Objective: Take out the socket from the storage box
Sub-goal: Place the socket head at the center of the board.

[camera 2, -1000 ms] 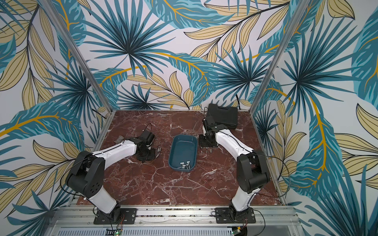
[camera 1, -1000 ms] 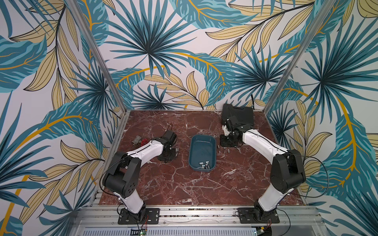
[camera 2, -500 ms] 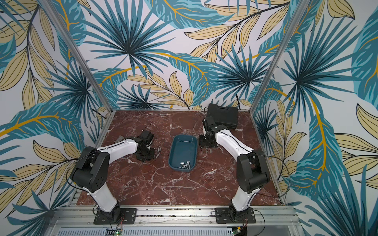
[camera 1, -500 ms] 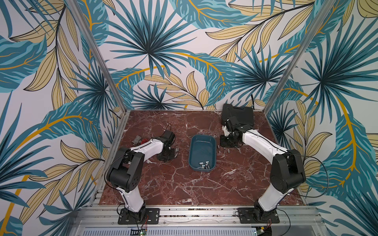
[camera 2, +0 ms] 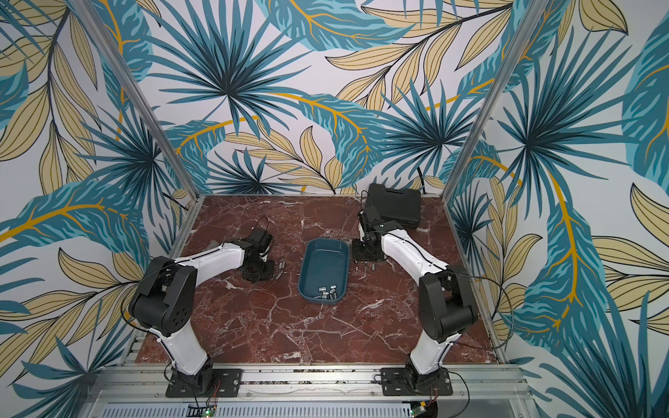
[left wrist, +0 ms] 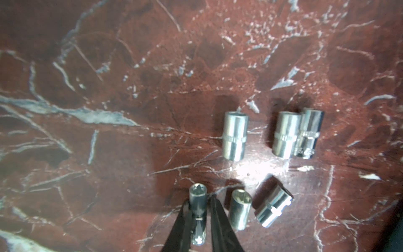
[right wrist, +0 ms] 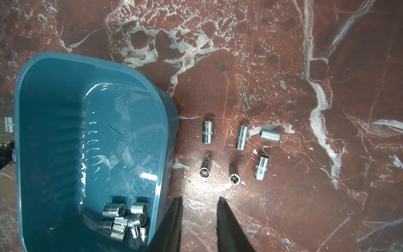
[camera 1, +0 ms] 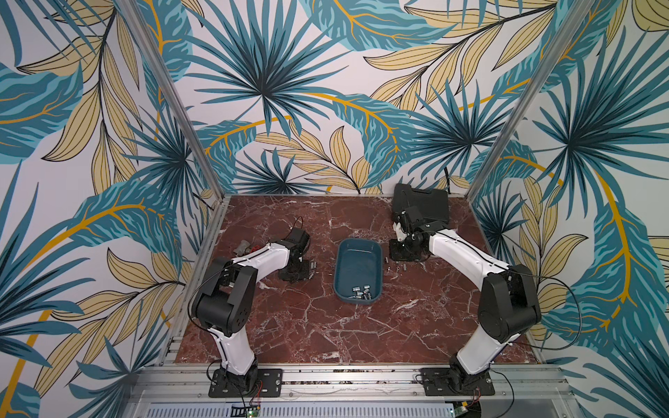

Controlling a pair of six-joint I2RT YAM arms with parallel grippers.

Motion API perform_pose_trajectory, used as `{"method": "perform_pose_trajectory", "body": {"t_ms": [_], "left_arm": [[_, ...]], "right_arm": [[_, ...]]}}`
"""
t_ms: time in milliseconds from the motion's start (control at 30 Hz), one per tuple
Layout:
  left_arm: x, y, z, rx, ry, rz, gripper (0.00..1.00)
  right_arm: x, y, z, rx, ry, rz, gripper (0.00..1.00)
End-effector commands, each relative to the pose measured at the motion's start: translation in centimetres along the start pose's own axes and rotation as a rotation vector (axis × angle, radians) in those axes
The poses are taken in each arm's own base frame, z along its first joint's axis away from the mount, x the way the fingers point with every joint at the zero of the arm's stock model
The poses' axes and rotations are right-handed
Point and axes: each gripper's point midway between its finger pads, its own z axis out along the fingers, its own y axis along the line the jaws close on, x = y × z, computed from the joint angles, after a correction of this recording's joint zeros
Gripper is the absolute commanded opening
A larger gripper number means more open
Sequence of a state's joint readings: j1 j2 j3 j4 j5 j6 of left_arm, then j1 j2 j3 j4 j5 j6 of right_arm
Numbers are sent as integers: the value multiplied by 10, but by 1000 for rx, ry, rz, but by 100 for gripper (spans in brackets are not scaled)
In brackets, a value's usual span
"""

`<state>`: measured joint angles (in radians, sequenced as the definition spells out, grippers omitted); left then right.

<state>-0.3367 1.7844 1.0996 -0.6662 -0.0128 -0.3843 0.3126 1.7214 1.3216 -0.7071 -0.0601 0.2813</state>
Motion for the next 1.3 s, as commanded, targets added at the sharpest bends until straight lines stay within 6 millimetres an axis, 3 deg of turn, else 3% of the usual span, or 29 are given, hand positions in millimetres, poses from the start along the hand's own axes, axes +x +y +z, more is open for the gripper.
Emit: {"method": "perform_pose_trajectory", "body": {"t_ms": [0, 233, 1000, 1100, 1267], "left_arm": [[-15, 0, -11, 6, -51, 0, 23], [-23, -2, -22, 15, -87, 4, 25], [-26, -2, -32, 11, -95, 12, 26], [-29, -3, -42, 15, -114, 9, 26], [-36, -3, -70, 28, -179, 1, 27]], "right_arm": [[3, -3, -2, 8, 3, 11, 30], [1, -3, -5, 10, -1, 6, 30], [0, 4, -10, -15, 6, -15, 30], [2, 12, -14, -27, 6, -38, 30], [16, 47, -20, -52, 18, -144, 30]]}}
